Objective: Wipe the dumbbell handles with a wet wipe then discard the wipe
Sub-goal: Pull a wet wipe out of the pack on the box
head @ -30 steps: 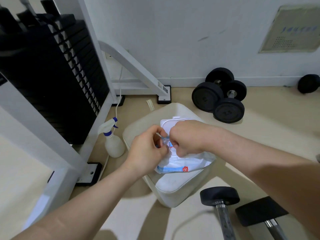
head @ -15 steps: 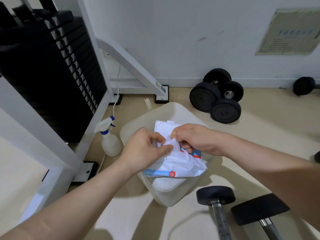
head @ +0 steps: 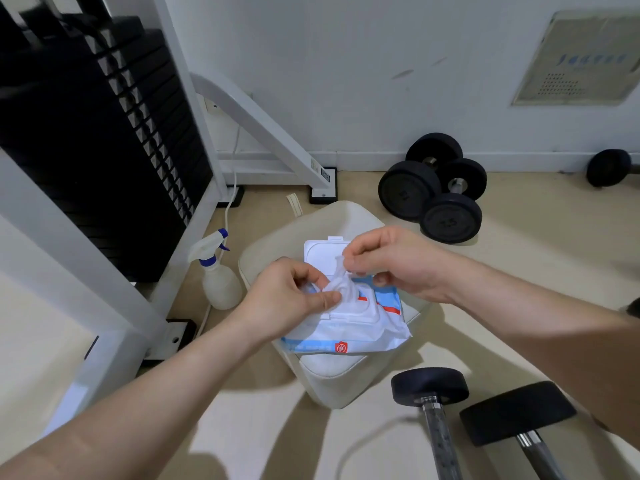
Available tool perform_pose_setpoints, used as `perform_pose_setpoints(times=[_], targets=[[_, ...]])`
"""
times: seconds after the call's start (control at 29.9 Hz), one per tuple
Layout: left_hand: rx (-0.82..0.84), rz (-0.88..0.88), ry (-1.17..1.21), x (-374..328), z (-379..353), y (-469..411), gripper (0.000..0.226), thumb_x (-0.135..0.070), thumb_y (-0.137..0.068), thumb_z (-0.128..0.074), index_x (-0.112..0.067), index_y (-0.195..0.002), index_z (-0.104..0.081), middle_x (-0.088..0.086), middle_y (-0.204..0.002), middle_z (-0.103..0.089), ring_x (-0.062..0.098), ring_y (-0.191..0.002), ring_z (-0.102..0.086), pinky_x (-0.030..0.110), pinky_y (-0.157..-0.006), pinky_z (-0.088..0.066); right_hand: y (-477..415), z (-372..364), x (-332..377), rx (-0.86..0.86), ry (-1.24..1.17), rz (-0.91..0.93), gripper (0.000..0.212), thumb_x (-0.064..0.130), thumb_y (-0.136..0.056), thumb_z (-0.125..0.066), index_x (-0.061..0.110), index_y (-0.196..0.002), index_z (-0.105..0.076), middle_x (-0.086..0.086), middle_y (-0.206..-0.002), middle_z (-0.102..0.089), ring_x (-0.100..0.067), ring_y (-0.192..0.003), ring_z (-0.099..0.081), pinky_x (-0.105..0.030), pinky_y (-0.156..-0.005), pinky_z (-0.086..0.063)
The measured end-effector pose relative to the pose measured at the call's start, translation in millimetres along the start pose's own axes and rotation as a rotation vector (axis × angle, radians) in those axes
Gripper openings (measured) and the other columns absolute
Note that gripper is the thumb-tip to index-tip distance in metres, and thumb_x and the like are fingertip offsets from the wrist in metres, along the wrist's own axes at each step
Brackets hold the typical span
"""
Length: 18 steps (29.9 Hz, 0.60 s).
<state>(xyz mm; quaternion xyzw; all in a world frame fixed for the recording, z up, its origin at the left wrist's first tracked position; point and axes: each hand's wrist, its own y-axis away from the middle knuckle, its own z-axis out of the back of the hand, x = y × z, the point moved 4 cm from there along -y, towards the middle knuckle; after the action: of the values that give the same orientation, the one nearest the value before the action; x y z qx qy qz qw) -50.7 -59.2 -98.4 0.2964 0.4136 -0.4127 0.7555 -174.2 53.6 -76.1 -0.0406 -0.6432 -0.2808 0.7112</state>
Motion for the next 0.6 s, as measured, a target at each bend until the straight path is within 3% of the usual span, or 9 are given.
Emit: perform_pose_setpoints(times=[0.07, 0.17, 0.23, 0.37, 0.47, 0.6], targets=[[-0.032, -0.015, -0.108, 0, 0, 1, 0.015, -0.027, -0.069, -0.084, -0.021, -0.074, -0.071, 0.002, -0.08, -0.054, 0.016, -0.069, -0.051, 0.026, -0.066, -0.041, 1, 1, 3, 0.034, -0.092, -0.069, 0.015, 0.006, -0.089, -0.052, 0.013, -0.078, -0.06, -0.005, -0.079, -0.065, -0.014, -0.071, -0.059, -0.023, -0.052, -0.033], [-0.089, -0.033, -0.119, -1, -2, 2, 0.018, -0.023, -0.07, -0.082, -0.032, -0.068, -0.067, 0.0, -0.085, -0.052, 0.011, -0.075, -0.052, 0.017, -0.065, -0.04, 5, -7, 3, 0.064, 0.174, -0.055, 0.013, 0.012, -0.094, -0.051, 0.015, -0.082, -0.055, -0.007, -0.075, -0.062, -0.014, -0.065, -0.056, -0.023, -0.051, -0.035], [-0.113, -0.035, -0.119, -1, -2, 3, 0.022, -0.022, -0.071, -0.081, -0.035, -0.067, -0.065, 0.004, -0.089, -0.054, 0.015, -0.078, -0.055, 0.019, -0.067, -0.041, 4, -10, 3, 0.011, 0.205, 0.0, 0.015, 0.01, -0.094, -0.051, 0.016, -0.08, -0.053, -0.005, -0.071, -0.061, -0.011, -0.061, -0.054, -0.018, -0.048, -0.036], [-0.129, -0.074, -0.073, -2, 0, 4, 0.025, -0.017, -0.072, -0.078, -0.04, -0.071, -0.067, 0.002, -0.085, -0.054, 0.012, -0.074, -0.053, 0.018, -0.067, -0.041, 0, 9, 4, -0.234, -0.169, 0.018, 0.015, 0.013, -0.099, -0.044, 0.013, -0.084, -0.047, -0.008, -0.084, -0.069, -0.015, -0.067, -0.061, -0.02, -0.047, -0.044], [-0.137, -0.107, -0.092, -4, -1, 6, 0.029, -0.013, -0.071, -0.075, -0.039, -0.079, -0.067, -0.001, -0.083, -0.051, 0.009, -0.07, -0.049, 0.018, -0.065, -0.037, 0, 16, 1, -0.299, -0.418, 0.003, 0.008, 0.014, -0.1, -0.041, 0.009, -0.095, -0.045, -0.012, -0.081, -0.067, -0.022, -0.066, -0.067, -0.024, -0.047, -0.052], [-0.135, -0.17, -0.203, -5, -2, 6, 0.024, -0.02, -0.072, -0.071, -0.041, -0.077, -0.063, -0.005, -0.077, -0.051, 0.013, -0.074, -0.049, 0.026, -0.07, -0.041, 0, 19, -1, -0.379, -0.415, 0.025, 0.006, 0.013, -0.1, -0.043, 0.008, -0.101, -0.046, -0.014, -0.074, -0.059, -0.023, -0.058, -0.067, -0.026, -0.049, -0.056]])
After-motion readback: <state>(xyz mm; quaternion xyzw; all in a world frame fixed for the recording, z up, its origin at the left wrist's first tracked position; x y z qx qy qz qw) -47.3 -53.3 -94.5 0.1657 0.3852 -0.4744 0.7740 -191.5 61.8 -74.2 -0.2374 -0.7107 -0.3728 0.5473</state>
